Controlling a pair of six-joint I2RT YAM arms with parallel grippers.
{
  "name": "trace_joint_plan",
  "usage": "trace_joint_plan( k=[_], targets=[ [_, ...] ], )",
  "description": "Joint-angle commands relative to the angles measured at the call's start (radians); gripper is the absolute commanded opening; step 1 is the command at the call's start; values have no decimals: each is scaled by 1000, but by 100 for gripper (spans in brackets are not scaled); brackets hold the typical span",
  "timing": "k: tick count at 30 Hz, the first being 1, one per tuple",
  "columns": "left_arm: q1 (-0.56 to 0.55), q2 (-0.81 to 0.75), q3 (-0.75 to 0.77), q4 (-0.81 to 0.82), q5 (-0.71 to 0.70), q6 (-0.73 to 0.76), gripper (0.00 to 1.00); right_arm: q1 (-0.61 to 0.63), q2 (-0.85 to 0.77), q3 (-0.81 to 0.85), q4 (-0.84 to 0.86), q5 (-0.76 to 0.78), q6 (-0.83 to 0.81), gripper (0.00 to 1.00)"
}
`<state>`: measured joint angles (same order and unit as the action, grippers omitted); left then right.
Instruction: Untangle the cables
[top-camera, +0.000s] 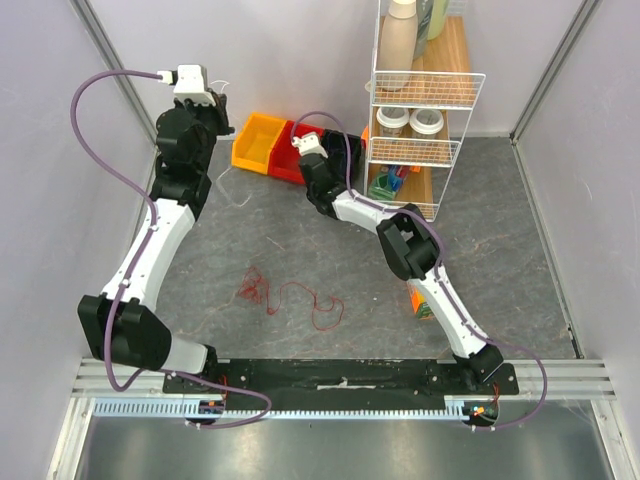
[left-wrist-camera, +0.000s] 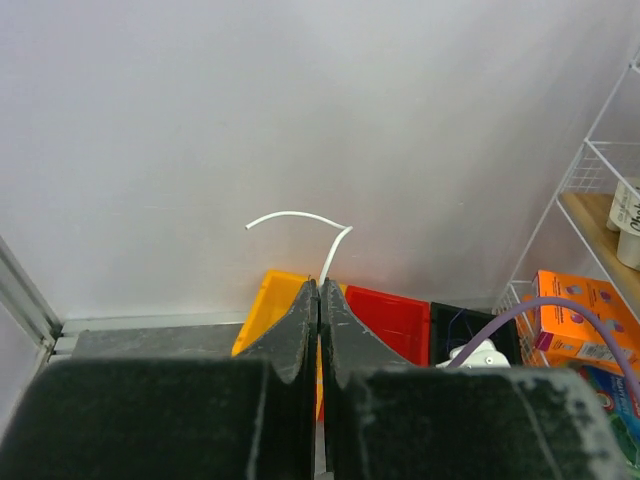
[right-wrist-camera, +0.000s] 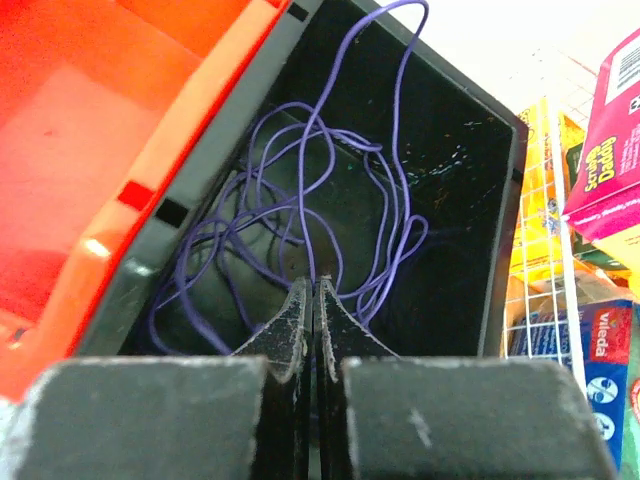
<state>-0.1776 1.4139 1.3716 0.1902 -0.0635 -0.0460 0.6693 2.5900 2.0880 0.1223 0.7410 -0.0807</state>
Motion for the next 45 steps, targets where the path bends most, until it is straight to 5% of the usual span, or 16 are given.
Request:
trace_joint_plan(
  k=[1, 7, 13, 17, 24, 32, 45],
  targets=[
    [1, 0, 43, 80, -4, -12, 2, -33, 24, 116, 2, 31, -19, 4],
    [3, 57, 116, 106, 48, -52, 2, -39, 30, 164, -33, -9, -36, 14],
    [3, 91, 152, 141, 88, -17, 2, -17, -79, 149, -168, -64, 24, 55],
    [3, 141, 190, 186, 142, -5, 2, 33, -216, 101, -271, -52, 48, 64],
    [3, 250, 299, 201, 194, 9, 2, 56, -520, -103, -452, -121, 199, 66],
    [1, 361, 348, 275, 238, -46, 2, 113, -901, -515, -383, -334, 237, 68],
    [3, 487, 509, 255, 248, -45, 2, 180, -1310, -934, -397, -402, 338, 69]
  ],
)
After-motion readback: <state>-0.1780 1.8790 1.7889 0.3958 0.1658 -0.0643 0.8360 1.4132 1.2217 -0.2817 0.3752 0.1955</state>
